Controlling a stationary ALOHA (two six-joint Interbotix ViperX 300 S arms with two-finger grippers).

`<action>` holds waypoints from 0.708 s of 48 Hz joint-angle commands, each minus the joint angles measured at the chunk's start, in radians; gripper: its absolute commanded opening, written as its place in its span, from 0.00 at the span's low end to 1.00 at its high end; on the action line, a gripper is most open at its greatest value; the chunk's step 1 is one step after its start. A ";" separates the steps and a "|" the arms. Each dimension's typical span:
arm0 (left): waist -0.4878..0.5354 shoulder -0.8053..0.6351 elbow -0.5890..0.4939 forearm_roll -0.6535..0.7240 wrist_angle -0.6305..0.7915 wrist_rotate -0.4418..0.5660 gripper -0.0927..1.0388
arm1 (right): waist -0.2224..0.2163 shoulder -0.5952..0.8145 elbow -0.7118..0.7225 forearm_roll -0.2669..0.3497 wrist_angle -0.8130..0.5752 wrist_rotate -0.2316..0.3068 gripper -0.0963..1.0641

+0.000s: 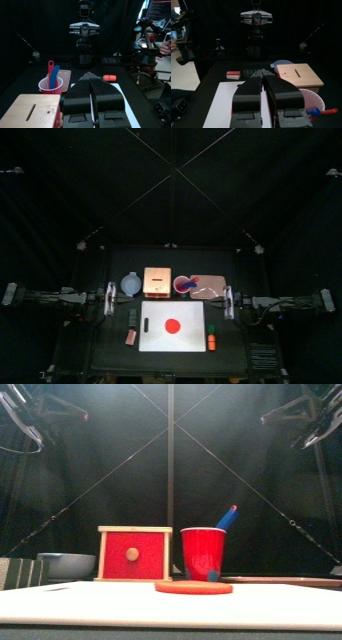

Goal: Get the cutter from the drawer then cut the dough then place the extra dough in the bowl
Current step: Open the drawer

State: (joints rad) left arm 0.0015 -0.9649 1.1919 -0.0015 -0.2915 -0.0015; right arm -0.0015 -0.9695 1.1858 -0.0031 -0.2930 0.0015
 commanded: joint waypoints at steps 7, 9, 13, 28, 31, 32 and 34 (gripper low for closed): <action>0.000 0.101 0.037 -0.051 -0.141 -0.014 0.09 | -0.077 0.149 -0.055 -0.021 -0.018 -0.006 0.05; -0.002 0.123 0.043 -0.074 -0.175 -0.018 0.10 | -0.092 0.193 -0.074 -0.032 -0.026 -0.006 0.05; -0.011 0.178 0.052 -0.126 -0.261 -0.025 0.10 | -0.118 0.304 -0.120 -0.060 -0.060 -0.006 0.05; -0.124 0.433 0.051 -0.347 -0.546 -0.104 0.10 | -0.213 0.732 -0.337 -0.173 -0.261 -0.008 0.05; -0.146 0.497 0.037 -0.385 -0.588 -0.123 0.10 | -0.229 0.808 -0.385 -0.190 -0.285 -0.006 0.05; -0.150 0.514 0.031 -0.394 -0.598 -0.127 0.10 | -0.233 0.833 -0.400 -0.195 -0.290 -0.006 0.05; -0.160 0.543 0.023 -0.407 -0.624 -0.135 0.11 | -0.242 0.879 -0.434 -0.206 -0.296 -0.008 0.05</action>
State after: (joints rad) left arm -0.1381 -0.4832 1.2548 -0.3789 -0.8606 -0.1289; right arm -0.2240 -0.1657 0.8314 -0.1933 -0.5614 -0.0061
